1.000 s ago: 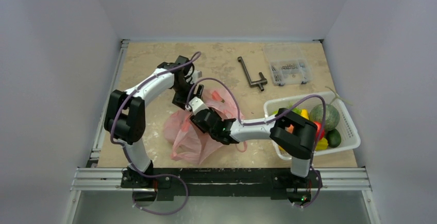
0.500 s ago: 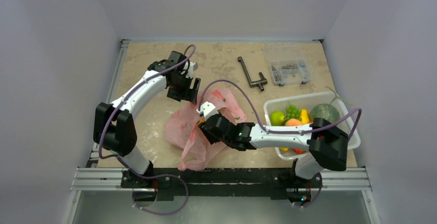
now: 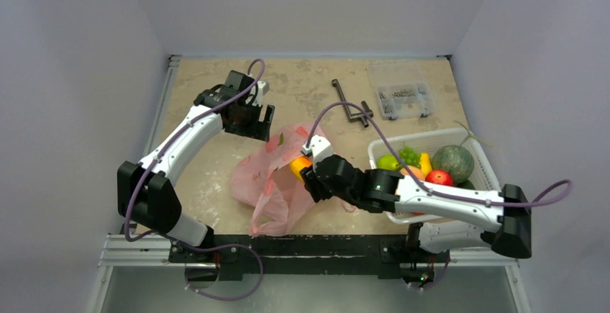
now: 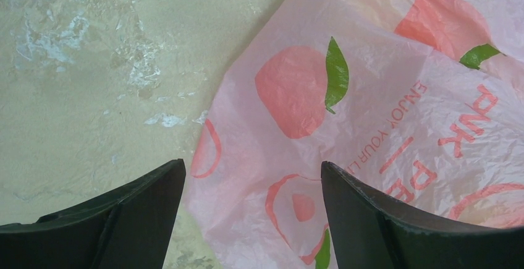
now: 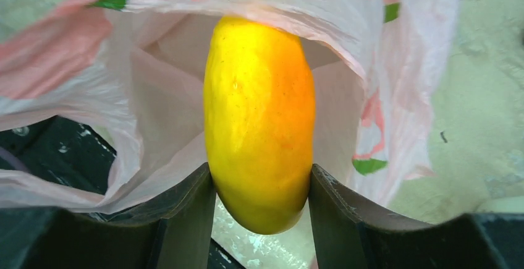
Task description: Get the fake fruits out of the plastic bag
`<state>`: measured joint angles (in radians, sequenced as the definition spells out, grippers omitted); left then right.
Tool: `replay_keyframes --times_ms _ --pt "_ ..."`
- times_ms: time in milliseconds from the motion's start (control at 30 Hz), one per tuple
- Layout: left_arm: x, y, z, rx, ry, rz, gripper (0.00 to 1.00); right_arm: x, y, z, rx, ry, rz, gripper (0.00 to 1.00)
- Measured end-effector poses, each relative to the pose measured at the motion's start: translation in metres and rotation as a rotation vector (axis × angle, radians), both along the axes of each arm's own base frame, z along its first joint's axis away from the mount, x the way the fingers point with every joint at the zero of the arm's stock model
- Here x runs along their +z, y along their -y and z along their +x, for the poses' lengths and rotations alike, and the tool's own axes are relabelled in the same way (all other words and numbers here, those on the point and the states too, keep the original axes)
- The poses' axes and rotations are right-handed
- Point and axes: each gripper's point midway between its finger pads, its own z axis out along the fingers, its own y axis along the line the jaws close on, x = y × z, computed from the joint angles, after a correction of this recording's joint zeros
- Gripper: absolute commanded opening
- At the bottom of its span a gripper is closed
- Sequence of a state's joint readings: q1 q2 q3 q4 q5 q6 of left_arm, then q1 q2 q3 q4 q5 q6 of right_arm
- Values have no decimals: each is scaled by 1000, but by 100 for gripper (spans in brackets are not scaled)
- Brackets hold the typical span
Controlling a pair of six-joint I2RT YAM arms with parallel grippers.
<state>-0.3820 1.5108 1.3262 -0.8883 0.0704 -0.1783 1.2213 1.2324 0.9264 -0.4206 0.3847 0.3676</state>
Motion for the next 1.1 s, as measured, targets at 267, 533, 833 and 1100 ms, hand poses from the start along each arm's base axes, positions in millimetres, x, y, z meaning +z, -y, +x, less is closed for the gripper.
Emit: replay_keyframes --times_ms 267,533,833,1100 --pt "0 2 -1 -4 -3 -9 81 90 44 12 -128 182 217 0" --pt "0 5 -2 -14 -10 -24 81 128 110 35 -442 313 325 0" --pt "-4 9 -4 -27 -31 -33 82 73 225 93 -994 251 206 0" --pt "-4 10 -4 -30 -32 -34 82 10 319 101 -1392 30 185 0"
